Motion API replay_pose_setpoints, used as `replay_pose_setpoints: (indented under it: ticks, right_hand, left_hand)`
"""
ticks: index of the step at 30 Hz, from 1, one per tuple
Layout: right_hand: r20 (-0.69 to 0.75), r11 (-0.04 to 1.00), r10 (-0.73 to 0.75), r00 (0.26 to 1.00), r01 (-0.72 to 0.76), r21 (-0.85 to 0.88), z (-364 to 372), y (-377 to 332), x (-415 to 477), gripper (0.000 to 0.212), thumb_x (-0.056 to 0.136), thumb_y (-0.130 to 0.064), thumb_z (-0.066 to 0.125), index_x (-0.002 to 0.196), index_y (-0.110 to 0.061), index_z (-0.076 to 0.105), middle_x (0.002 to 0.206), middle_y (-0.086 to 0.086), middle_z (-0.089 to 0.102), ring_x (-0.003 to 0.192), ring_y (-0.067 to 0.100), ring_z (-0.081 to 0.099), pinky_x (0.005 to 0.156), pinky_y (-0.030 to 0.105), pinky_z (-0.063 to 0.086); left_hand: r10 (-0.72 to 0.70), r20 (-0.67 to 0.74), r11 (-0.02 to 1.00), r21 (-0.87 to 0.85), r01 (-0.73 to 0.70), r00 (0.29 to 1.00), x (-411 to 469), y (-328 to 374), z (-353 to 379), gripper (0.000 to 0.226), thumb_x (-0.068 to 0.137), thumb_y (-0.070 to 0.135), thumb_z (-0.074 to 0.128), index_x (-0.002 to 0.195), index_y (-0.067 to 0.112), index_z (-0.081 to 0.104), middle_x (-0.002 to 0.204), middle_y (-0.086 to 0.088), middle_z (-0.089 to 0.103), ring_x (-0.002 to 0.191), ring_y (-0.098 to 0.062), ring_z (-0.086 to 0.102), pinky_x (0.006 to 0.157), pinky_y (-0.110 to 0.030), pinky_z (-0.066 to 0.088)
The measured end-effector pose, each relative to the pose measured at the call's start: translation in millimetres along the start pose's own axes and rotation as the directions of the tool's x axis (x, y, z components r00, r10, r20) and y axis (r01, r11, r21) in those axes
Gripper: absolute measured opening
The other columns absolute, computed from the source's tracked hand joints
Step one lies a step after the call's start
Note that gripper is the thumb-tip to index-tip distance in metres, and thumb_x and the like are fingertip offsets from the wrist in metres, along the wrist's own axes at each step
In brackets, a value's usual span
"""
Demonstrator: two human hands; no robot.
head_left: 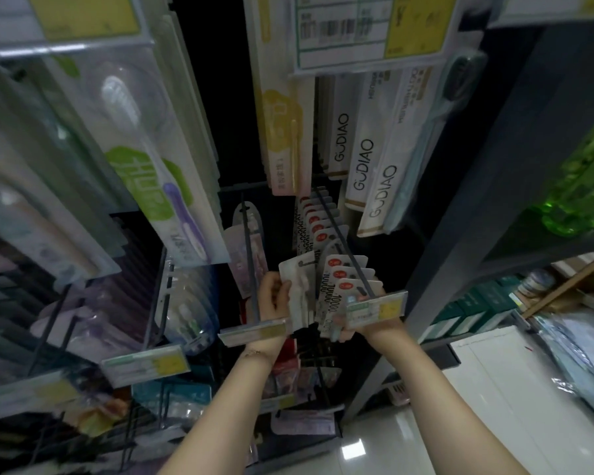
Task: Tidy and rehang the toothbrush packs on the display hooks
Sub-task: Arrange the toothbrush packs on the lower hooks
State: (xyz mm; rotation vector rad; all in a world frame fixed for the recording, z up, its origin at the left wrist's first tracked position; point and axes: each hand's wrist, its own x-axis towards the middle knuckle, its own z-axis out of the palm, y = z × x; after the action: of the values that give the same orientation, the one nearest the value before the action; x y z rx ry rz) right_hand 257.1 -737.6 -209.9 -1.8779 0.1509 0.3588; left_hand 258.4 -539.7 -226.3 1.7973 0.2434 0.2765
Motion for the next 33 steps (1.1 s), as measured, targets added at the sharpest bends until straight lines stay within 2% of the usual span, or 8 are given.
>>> replay_pose_setpoints:
  ticks: [2, 6, 9, 11, 15, 20, 26, 33]
  right_hand:
    - [-0.065, 1.0, -0.027, 0.998, 0.028, 0.004, 3.5, 0.4, 1.9, 0.053, 0.085, -0.013, 0.076, 0.127, -0.02, 0.045, 0.107, -0.01, 0.053, 0.099, 0.01, 0.054, 0.073, 0.007, 0.041]
    - [-0.135, 0.998, -0.008, 0.991, 0.016, 0.056, 8.8, 9.3, 4.3, 0.045, 0.077, -0.012, 0.082, 0.106, -0.029, 0.053, 0.107, -0.009, 0.063, 0.11, 0.02, 0.061, 0.091, 0.029, 0.052]
    - [-0.145, 0.999, -0.004, 0.989, 0.011, 0.05, 11.2, 10.2, -6.4, 0.034, 0.084, -0.013, 0.077, 0.111, -0.023, 0.059, 0.116, -0.004, 0.062, 0.115, 0.016, 0.057, 0.102, 0.029, 0.042]
    - [-0.193, 1.0, -0.026, 0.981, 0.029, 0.011, 10.9, 6.9, -13.7, 0.03, 0.087, -0.015, 0.072, 0.114, -0.02, 0.06, 0.111, -0.003, 0.061, 0.111, 0.016, 0.057, 0.096, 0.026, 0.041]
    - [-0.225, 0.991, 0.065, 0.972, -0.09, -0.103, 11.7, 6.3, -23.2, 0.034, 0.087, -0.032, 0.066, 0.115, -0.013, 0.06, 0.108, -0.003, 0.067, 0.097, 0.016, 0.061, 0.08, 0.023, 0.044]
    - [-0.173, 0.964, 0.151, 0.973, -0.184, -0.193, 23.8, 13.8, -35.9, 0.044, 0.088, -0.034, 0.068, 0.121, -0.007, 0.056, 0.113, 0.005, 0.061, 0.093, 0.019, 0.053, 0.069, 0.027, 0.04]
    - [-0.255, 1.0, -0.006, 0.967, -0.001, -0.029, 31.5, 7.8, -43.1, 0.086, 0.072, -0.019, 0.085, 0.142, -0.017, 0.035, 0.129, -0.007, 0.047, 0.119, 0.013, 0.046, 0.098, 0.03, 0.041]
    - [-0.08, 0.996, 0.003, 0.997, -0.01, -0.091, 12.4, -29.8, -27.3, 0.008, 0.094, -0.007, 0.062, 0.094, -0.007, 0.055, 0.083, 0.011, 0.063, 0.066, 0.015, 0.06, 0.079, 0.042, 0.059]
  left_hand:
    - [-0.037, -0.002, 0.998, 0.059, 0.037, 0.999, -4.4, -3.3, -6.1, 0.02, 0.095, 0.049, 0.052, 0.092, 0.03, 0.056, 0.091, -0.002, 0.065, 0.09, -0.024, 0.065, 0.085, -0.035, 0.055]
    - [-0.153, 0.019, 0.988, 0.037, 0.152, 0.988, -19.4, 6.7, -14.2, 0.021, 0.103, 0.025, 0.055, 0.084, 0.032, 0.053, 0.091, 0.004, 0.061, 0.093, -0.014, 0.06, 0.071, -0.004, 0.04]
    - [-0.447, 0.044, 0.89, 0.122, 0.44, 0.893, -34.8, 3.9, -21.0, 0.033, 0.102, 0.022, 0.057, 0.071, 0.027, 0.047, 0.075, 0.009, 0.05, 0.094, -0.019, 0.056, 0.062, -0.012, 0.046]
    - [-0.366, 0.024, 0.902, 0.254, 0.348, 0.931, -42.9, 0.6, -26.6, 0.032, 0.102, 0.016, 0.054, 0.07, 0.023, 0.053, 0.074, 0.006, 0.051, 0.099, -0.03, 0.06, 0.082, -0.026, 0.048]
    - [-0.059, -0.076, 0.975, 0.208, 0.074, 0.995, -59.5, 2.8, -37.3, 0.024, 0.1, 0.002, 0.052, 0.121, 0.004, 0.064, 0.114, -0.004, 0.062, 0.112, -0.017, 0.056, 0.099, -0.012, 0.034]
    - [-0.022, -0.068, 0.978, 0.204, 0.035, 0.997, -72.3, 7.6, -53.1, 0.018, 0.101, 0.011, 0.055, 0.095, 0.024, 0.066, 0.098, 0.002, 0.068, 0.094, -0.009, 0.062, 0.085, -0.019, 0.042]
    - [-0.018, -0.006, 0.961, 0.274, 0.019, 1.0, -73.9, -1.8, -59.4, 0.019, 0.101, 0.026, 0.058, 0.102, 0.015, 0.073, 0.1, 0.0, 0.073, 0.094, -0.01, 0.067, 0.087, -0.027, 0.053]
    - [-0.007, 0.141, 0.935, 0.351, -0.043, 0.99, -70.8, -11.1, -66.4, 0.023, 0.102, 0.03, 0.055, 0.101, 0.015, 0.071, 0.099, 0.003, 0.07, 0.095, -0.01, 0.066, 0.089, -0.038, 0.056]
